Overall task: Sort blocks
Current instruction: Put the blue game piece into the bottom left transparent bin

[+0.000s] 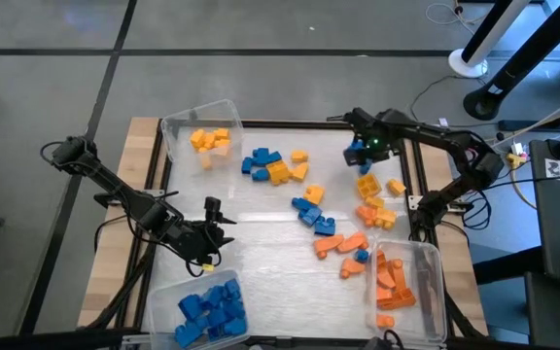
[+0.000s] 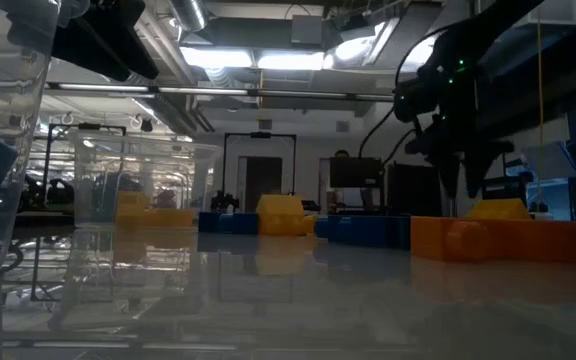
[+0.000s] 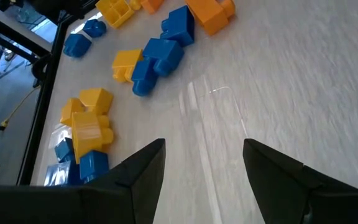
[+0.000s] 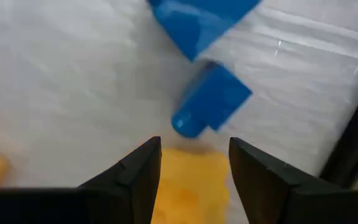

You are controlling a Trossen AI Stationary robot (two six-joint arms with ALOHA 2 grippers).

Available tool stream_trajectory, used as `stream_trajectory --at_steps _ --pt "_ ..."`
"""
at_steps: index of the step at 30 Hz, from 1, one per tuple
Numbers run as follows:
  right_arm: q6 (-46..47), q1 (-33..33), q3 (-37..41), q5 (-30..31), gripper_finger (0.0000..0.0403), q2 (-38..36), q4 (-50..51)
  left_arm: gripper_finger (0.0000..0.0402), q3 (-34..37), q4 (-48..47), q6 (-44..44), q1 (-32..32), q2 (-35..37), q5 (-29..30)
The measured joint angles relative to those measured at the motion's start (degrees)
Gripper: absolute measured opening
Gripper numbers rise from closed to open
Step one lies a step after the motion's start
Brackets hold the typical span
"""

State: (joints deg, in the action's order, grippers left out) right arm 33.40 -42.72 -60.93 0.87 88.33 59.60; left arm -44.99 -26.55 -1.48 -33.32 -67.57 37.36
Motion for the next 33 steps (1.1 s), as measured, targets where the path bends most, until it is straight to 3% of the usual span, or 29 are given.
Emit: stream_trajectory --at_steps 14,22,33 --pt "16.1 0.0 6.7 2.6 0.0191 0.0 -7.8 0.0206 0.0 -0.8 1.5 0.0 0.0 0.0" --pt "16.5 0.0 8.1 3.9 0.0191 0.0 -13.5 0.0206 0.0 -3.0 1.3 0.0 0.0 0.0" --pt "19.2 0.0 8.2 7.2 0.0191 0.0 -10.2 0.0206 0.0 -2.9 0.0 0.0 0.0 0.0"
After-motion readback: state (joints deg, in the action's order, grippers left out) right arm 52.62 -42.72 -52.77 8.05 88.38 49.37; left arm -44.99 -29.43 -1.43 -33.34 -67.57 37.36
